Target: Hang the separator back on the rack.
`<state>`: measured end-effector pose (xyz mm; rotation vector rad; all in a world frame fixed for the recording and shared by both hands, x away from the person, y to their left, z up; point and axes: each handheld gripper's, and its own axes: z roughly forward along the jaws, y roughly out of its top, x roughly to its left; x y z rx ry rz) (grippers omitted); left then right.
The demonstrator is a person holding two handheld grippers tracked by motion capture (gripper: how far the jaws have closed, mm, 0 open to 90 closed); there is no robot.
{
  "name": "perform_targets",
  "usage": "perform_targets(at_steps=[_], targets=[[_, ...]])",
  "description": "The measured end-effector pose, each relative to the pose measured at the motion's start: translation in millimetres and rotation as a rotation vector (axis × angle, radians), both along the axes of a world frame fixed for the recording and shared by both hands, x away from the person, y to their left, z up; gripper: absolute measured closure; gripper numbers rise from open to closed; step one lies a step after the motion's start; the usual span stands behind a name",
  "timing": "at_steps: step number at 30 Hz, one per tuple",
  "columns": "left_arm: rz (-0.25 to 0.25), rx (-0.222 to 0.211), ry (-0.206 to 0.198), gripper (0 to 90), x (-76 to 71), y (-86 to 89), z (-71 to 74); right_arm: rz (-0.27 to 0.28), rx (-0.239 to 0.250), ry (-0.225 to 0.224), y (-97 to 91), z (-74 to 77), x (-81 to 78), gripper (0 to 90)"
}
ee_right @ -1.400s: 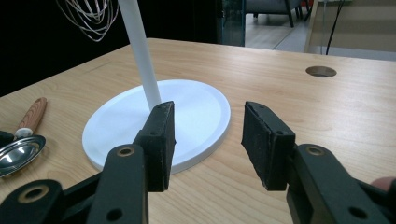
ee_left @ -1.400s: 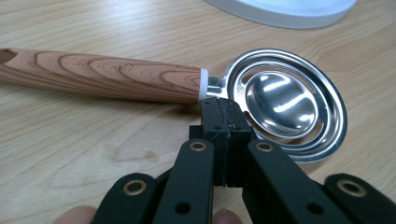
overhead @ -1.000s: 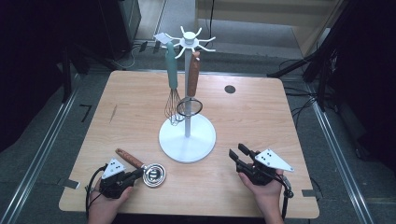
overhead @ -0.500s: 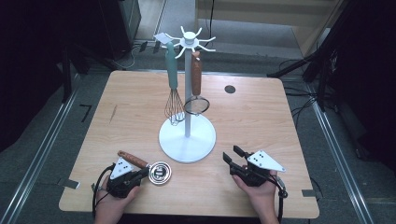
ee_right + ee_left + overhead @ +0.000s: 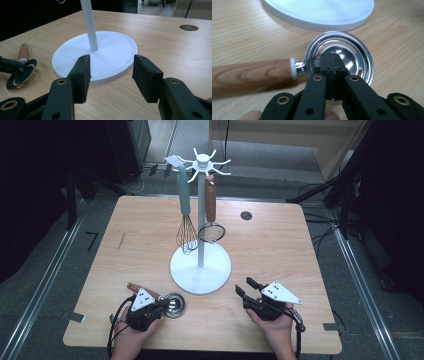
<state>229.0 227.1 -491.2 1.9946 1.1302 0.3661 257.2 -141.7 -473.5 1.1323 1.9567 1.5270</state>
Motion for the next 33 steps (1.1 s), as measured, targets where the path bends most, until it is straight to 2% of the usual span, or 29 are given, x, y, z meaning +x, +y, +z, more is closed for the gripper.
perform_targets(at_steps=[5, 14, 17, 20, 23, 27, 31, 33], targets=[[-0.021, 0.023, 0.024, 90.0, -0.2, -10.8, -1.3, 0.011, -0.001, 0.0, 3.5, -0.2, -0.6, 49.9], [-0.069, 0.013, 0.034, 90.0, -3.9, -34.4, -2.3, 0.037, -0.003, 0.005, 12.4, -0.7, -2.6, 49.9], [-0.1, 0.005, 0.038, 90.0, -6.0, -42.1, -2.8, 0.057, -0.009, 0.013, 18.9, -1.6, -4.0, 50.0], [-0.109, 0.001, 0.026, 90.0, -9.7, -44.2, -2.2, 0.089, -0.014, 0.018, 28.2, -2.4, -5.5, 51.2], [-0.097, -0.025, -0.008, 87.2, -12.7, -33.4, 5.0, 0.125, -0.019, 0.039, 41.0, -3.9, -7.6, 55.6], [-0.026, -0.052, -0.058, 88.4, -10.7, 0.4, 16.9, 0.201, -0.027, 0.083, 63.6, -5.9, -9.7, 60.1], [0.05, -0.071, -0.061, 89.1, -4.0, 38.1, 19.0, 0.267, -0.052, 0.106, 89.3, -8.0, -11.2, 63.9], [0.093, -0.056, -0.059, 89.2, -0.2, 51.9, 17.6, 0.297, -0.082, 0.111, 101.0, -10.5, -12.7, 70.5]])
